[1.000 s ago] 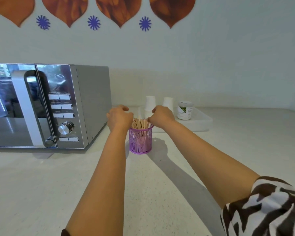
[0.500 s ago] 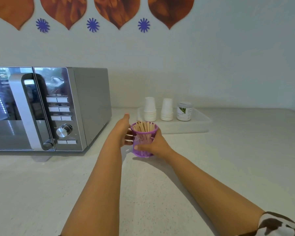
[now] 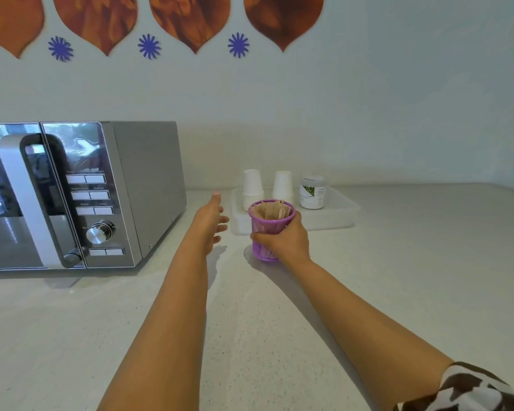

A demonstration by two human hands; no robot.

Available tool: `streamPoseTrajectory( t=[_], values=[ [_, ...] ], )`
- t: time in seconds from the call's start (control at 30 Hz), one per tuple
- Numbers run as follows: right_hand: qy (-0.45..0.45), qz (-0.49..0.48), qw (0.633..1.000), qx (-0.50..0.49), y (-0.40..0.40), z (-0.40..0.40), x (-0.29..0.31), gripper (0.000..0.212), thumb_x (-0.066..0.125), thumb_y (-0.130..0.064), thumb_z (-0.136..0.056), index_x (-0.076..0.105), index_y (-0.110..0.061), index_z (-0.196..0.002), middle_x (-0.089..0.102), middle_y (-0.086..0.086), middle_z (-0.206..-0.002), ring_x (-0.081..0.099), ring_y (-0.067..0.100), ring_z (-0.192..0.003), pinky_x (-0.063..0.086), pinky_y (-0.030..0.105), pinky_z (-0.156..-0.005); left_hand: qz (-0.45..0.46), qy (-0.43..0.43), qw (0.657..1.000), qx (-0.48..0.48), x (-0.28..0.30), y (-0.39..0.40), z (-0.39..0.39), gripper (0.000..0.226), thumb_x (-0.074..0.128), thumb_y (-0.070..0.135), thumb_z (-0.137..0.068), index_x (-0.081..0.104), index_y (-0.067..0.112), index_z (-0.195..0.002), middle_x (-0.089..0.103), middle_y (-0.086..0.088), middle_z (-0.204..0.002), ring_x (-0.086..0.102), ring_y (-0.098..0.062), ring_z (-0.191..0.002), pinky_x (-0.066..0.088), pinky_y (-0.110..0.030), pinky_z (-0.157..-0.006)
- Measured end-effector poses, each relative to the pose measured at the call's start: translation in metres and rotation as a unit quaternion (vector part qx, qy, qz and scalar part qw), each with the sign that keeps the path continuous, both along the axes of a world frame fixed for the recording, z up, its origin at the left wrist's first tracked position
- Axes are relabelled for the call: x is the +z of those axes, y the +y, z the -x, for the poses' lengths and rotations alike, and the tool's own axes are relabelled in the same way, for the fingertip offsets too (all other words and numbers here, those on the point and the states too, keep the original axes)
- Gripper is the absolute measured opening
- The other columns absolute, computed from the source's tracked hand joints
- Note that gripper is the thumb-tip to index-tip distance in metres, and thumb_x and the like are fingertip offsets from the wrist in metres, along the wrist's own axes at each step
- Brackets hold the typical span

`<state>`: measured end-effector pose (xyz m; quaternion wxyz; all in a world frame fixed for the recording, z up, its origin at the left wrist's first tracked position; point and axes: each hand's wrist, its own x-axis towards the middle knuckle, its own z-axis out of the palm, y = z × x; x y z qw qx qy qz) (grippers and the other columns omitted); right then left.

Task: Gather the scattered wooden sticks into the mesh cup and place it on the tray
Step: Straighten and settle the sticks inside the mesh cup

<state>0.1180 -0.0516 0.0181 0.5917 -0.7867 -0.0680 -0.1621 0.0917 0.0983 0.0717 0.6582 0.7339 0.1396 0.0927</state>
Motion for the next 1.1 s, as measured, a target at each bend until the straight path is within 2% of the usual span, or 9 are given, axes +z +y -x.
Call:
streamPoseTrajectory(
  t=[0.17,0.27,0.37,0.57,0.67,0.77,0.9,1.0,1.1],
  values=[
    [0.016,0.047,0.999,0.004,0.007,-0.002,0.001,0.097,0.087,-0.041,-0.053,0.036,-0.018,-0.132,0.055,0.001,-0.127,0.057,0.023,-0.113,0.045,0.023,-0.077,-0.058,0.025,0.99,-0.126,-0.003,-0.006,0.0,0.061,0.047,0.056,-0.089,0.043,0.016,-0.135,0.048,-0.007,-0.138,0.047,-0.03,-0.125,0.039,-0.044,-0.099],
    [0.02,0.084,0.996,0.006,0.011,-0.002,0.002,0.093,0.086,-0.042,-0.056,0.037,-0.017,-0.131,0.057,0.003,-0.124,0.059,0.025,-0.111,0.044,0.026,-0.077,-0.086,0.034,0.977,-0.194,-0.008,-0.013,0.0,0.038,0.068,0.044,-0.079,0.058,0.024,-0.11,0.06,0.001,-0.122,0.053,-0.024,-0.114,0.042,-0.039,-0.09],
    [0.027,0.093,0.995,0.028,0.008,-0.003,0.0,0.091,0.086,-0.04,-0.055,0.039,-0.015,-0.129,0.059,0.004,-0.122,0.06,0.025,-0.109,0.046,0.026,-0.076,-0.095,0.026,0.975,-0.202,-0.015,-0.015,-0.006,0.034,0.079,0.032,-0.071,0.058,0.028,-0.098,0.063,0.006,-0.102,0.056,-0.021,-0.106,0.044,-0.038,-0.087],
    [0.04,0.104,0.983,0.147,0.003,-0.005,0.003,0.084,0.09,-0.023,-0.054,0.049,-0.015,-0.128,0.062,0.007,-0.12,0.061,0.023,-0.11,0.054,0.039,-0.093,-0.076,-0.011,0.982,-0.175,-0.024,-0.016,-0.007,0.036,0.083,0.021,-0.067,0.059,0.031,-0.093,0.064,0.006,-0.095,0.059,-0.018,-0.093,0.052,-0.03,-0.075],
    [0.077,0.088,0.974,0.193,-0.004,-0.005,0.009,0.07,0.087,-0.014,-0.058,0.056,-0.018,-0.121,0.066,0.007,-0.114,0.063,0.022,-0.106,0.056,0.037,-0.089,-0.066,-0.031,0.986,-0.147,-0.025,-0.019,-0.006,0.034,0.082,0.026,-0.068,0.06,0.028,-0.094,0.066,0.003,-0.094,0.061,-0.017,-0.088,0.051,-0.028,-0.069],
    [0.111,0.009,0.979,0.173,-0.01,-0.006,0.024,0.041,0.081,-0.02,-0.066,0.064,-0.025,-0.103,0.07,-0.002,-0.095,0.067,0.019,-0.093,0.057,0.019,-0.064,-0.03,-0.03,0.987,-0.153,-0.015,-0.017,-0.005,0.04,0.077,0.037,-0.072,0.061,0.02,-0.105,0.068,-0.002,-0.105,0.062,-0.018,-0.097,0.049,-0.034,-0.079],
    [0.091,0.056,0.99,0.09,-0.008,-0.006,0.028,0.081,0.084,-0.033,-0.058,0.046,-0.016,-0.128,0.061,0.002,-0.119,0.059,0.023,-0.109,0.052,0.04,-0.094,-0.034,-0.016,0.985,-0.166,-0.007,-0.013,-0.005,0.048,0.077,0.041,-0.069,0.059,0.019,-0.108,0.066,-0.001,-0.113,0.059,-0.019,-0.107,0.041,-0.04,-0.088],
    [0.079,0.073,0.992,0.069,-0.007,-0.005,0.023,0.088,0.085,-0.035,-0.057,0.042,-0.015,-0.132,0.057,0.002,-0.124,0.056,0.024,-0.114,0.051,0.038,-0.094,-0.026,-0.007,0.987,-0.16,-0.013,-0.01,-0.007,0.084,0.079,0.038,-0.068,0.041,0.01,-0.138,0.054,-0.008,-0.134,0.053,-0.024,-0.119,0.039,-0.043,-0.095],
    [0.071,0.075,0.993,0.063,-0.008,-0.008,0.021,0.091,0.086,-0.035,-0.055,0.041,-0.016,-0.132,0.056,0.002,-0.126,0.055,0.025,-0.117,0.051,0.039,-0.094,-0.022,-0.008,0.986,-0.165,-0.014,-0.01,-0.009,0.093,0.079,0.036,-0.069,0.032,0.008,-0.143,0.047,-0.011,-0.142,0.048,-0.026,-0.125,0.038,-0.044,-0.099]
  ],
)
